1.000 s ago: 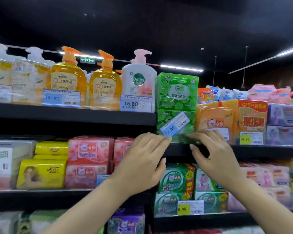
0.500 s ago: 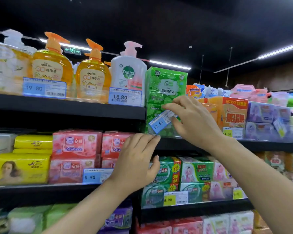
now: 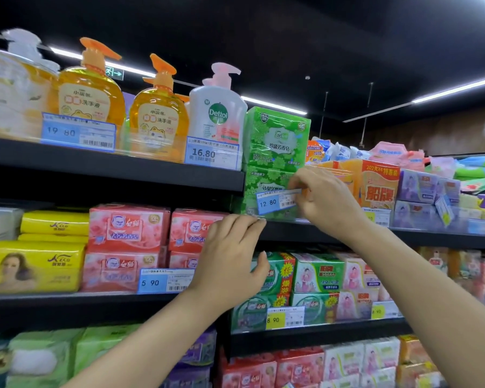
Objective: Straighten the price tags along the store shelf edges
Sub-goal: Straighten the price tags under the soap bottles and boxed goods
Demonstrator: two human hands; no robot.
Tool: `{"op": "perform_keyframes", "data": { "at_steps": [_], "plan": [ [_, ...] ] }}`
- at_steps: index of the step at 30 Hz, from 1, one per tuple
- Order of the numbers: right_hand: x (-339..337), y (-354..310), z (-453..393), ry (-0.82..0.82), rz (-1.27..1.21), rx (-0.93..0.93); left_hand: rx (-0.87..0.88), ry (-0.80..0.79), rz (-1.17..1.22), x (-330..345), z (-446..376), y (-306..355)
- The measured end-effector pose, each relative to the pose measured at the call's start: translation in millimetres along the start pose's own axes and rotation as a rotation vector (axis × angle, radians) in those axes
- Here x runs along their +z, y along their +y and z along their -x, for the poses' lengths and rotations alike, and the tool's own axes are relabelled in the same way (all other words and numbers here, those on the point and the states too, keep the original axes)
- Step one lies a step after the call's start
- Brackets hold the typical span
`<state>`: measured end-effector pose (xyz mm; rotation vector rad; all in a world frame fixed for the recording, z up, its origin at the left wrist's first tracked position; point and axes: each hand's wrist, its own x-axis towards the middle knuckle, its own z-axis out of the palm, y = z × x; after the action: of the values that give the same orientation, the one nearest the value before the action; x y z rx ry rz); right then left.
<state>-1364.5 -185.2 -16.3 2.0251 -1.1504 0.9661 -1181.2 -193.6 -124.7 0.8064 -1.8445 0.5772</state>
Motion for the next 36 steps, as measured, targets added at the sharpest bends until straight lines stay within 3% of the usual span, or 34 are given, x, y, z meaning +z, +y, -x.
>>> {"op": "perform_keyframes", "data": {
  "at_steps": [10, 36],
  "plan": [
    [16, -2, 13, 0.053, -0.107, 0.152, 0.017, -0.024, -0.001, -1, 0, -2],
    [32, -24, 34, 0.068, -0.001, 0.120, 0.007, -0.075, -0.026, -7, -1, 0]
  ]
}}
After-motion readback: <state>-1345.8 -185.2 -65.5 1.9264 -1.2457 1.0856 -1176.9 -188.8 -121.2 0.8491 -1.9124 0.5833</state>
